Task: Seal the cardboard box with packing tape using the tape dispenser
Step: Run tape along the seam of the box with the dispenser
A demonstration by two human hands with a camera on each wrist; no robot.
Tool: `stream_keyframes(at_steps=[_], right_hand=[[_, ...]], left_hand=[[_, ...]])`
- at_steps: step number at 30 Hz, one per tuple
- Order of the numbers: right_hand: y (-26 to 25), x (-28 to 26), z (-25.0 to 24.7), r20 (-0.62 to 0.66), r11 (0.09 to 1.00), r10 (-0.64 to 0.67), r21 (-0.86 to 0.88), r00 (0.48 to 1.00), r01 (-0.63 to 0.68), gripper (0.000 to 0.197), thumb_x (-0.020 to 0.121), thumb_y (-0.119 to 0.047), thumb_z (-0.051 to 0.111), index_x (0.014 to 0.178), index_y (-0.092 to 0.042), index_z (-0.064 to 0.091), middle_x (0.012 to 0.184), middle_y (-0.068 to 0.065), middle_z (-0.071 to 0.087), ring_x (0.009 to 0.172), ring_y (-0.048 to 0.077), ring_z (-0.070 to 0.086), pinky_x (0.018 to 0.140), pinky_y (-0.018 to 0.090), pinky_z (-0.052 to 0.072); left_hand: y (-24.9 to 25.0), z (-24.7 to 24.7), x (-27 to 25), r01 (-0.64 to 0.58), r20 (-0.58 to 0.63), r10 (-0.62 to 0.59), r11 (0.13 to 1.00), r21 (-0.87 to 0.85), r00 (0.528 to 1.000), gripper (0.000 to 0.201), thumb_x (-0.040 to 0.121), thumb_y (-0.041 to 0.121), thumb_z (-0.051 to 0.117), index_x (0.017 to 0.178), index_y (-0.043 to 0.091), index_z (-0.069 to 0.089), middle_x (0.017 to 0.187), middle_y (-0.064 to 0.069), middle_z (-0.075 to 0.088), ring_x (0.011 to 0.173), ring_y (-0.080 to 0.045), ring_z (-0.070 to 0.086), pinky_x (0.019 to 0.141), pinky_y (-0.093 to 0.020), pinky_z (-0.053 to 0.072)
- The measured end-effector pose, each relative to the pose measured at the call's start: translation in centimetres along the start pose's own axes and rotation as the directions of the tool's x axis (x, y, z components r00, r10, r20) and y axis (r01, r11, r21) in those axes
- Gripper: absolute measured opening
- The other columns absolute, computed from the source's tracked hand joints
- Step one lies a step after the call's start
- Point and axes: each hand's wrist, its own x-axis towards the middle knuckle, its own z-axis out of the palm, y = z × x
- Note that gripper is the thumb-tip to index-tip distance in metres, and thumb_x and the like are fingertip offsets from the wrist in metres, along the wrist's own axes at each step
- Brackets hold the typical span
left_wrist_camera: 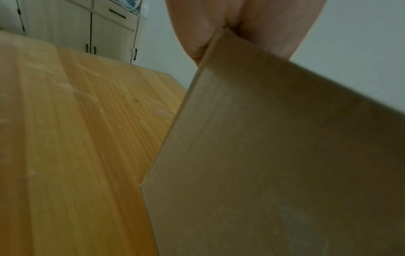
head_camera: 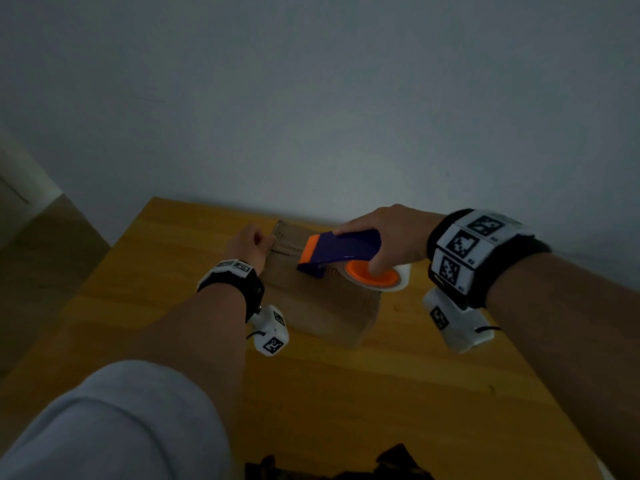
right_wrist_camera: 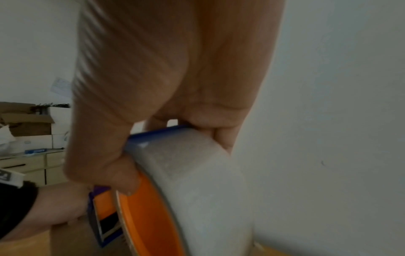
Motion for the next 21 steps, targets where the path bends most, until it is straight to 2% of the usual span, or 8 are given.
stream_keyframes(at_steps=[5, 7, 10, 14, 16, 18, 21], right_hand=[[-0.2, -0.4, -0.4, 0.010, 0.999, 0.001, -0.038, 1.000, -0.001, 0.071, 0.080, -0.023, 0.066, 0.143, -0.037, 0.036, 0.106, -0.008, 0.042, 0.066, -0.001, 0.038, 0.056, 0.016, 0.030], [-0.5, -0.2, -0.6, 0.017, 0.997, -0.002, -0.077, 1.000, 0.003, 0.070, 0.081, -0.023, 0.066, 0.143, -0.035, 0.037, 0.114, -0.004, 0.046, 0.071, 0.005, 0.043, 0.058, 0.017, 0.033], [-1.1, 0.3, -0.3, 0.032, 0.990, -0.005, -0.142, 0.999, 0.010, 0.068, 0.081, -0.025, 0.065, 0.143, -0.033, 0.038, 0.132, -0.001, 0.049, 0.091, 0.014, 0.045, 0.075, 0.025, 0.039], [-1.4, 1.0, 0.2, 0.026, 0.988, -0.001, -0.157, 1.000, 0.005, 0.065, 0.080, -0.026, 0.067, 0.139, -0.034, 0.042, 0.128, 0.000, 0.054, 0.091, 0.015, 0.048, 0.077, 0.029, 0.042], [-1.3, 1.2, 0.1, 0.034, 0.989, 0.004, -0.151, 0.999, 0.001, 0.064, 0.080, -0.026, 0.067, 0.138, -0.034, 0.043, 0.128, 0.000, 0.055, 0.091, 0.015, 0.048, 0.076, 0.028, 0.041], [-1.3, 1.3, 0.0, 0.052, 0.990, 0.008, -0.143, 0.999, 0.000, 0.062, 0.080, -0.024, 0.066, 0.138, -0.032, 0.045, 0.126, 0.001, 0.056, 0.093, 0.017, 0.051, 0.076, 0.028, 0.042], [-1.1, 1.5, -0.1, 0.067, 0.990, 0.018, -0.144, 0.998, -0.008, 0.061, 0.081, -0.026, 0.065, 0.138, -0.033, 0.044, 0.128, 0.001, 0.055, 0.099, 0.018, 0.053, 0.080, 0.030, 0.045]], left_hand=[[0.4, 0.0, -0.3, 0.007, 0.007, -0.007, 0.999, 0.033, 1.000, 0.025, 0.095, 0.034, 0.051, 0.083, 0.013, 0.045, 0.071, -0.002, 0.048, 0.070, -0.026, 0.049, 0.066, -0.034, 0.040], [0.4, 0.0, -0.5, 0.000, 0.009, 0.000, 1.000, 0.023, 1.000, 0.025, 0.095, 0.033, 0.051, 0.083, 0.012, 0.045, 0.076, -0.004, 0.050, 0.072, -0.026, 0.050, 0.066, -0.035, 0.041], [0.7, 0.0, -0.7, -0.004, 0.003, 0.004, 0.999, 0.039, 1.000, 0.024, 0.096, 0.032, 0.051, 0.084, 0.011, 0.046, 0.069, 0.001, 0.046, 0.072, -0.025, 0.049, 0.065, -0.034, 0.038], [0.9, -0.2, -1.1, 0.012, -0.011, -0.011, 0.999, 0.038, 1.000, 0.023, 0.096, 0.032, 0.050, 0.086, 0.012, 0.046, 0.068, 0.005, 0.043, 0.073, -0.024, 0.049, 0.066, -0.033, 0.038], [1.1, -0.2, -1.3, 0.024, 0.006, -0.024, 0.999, 0.049, 1.000, 0.023, 0.096, 0.034, 0.048, 0.090, 0.013, 0.047, 0.074, 0.002, 0.050, 0.074, -0.024, 0.049, 0.067, -0.033, 0.039], [1.2, -0.3, -1.3, 0.047, 0.039, -0.049, 0.998, 0.045, 0.998, 0.027, 0.095, 0.040, 0.047, 0.099, 0.013, 0.051, 0.090, -0.005, 0.057, 0.077, -0.025, 0.051, 0.069, -0.034, 0.043], [1.2, -0.2, -1.6, 0.089, 0.133, -0.092, 0.996, 0.029, 0.987, 0.050, 0.087, 0.057, 0.050, 0.117, 0.016, 0.051, 0.103, -0.005, 0.057, 0.089, -0.027, 0.057, 0.079, -0.038, 0.049]])
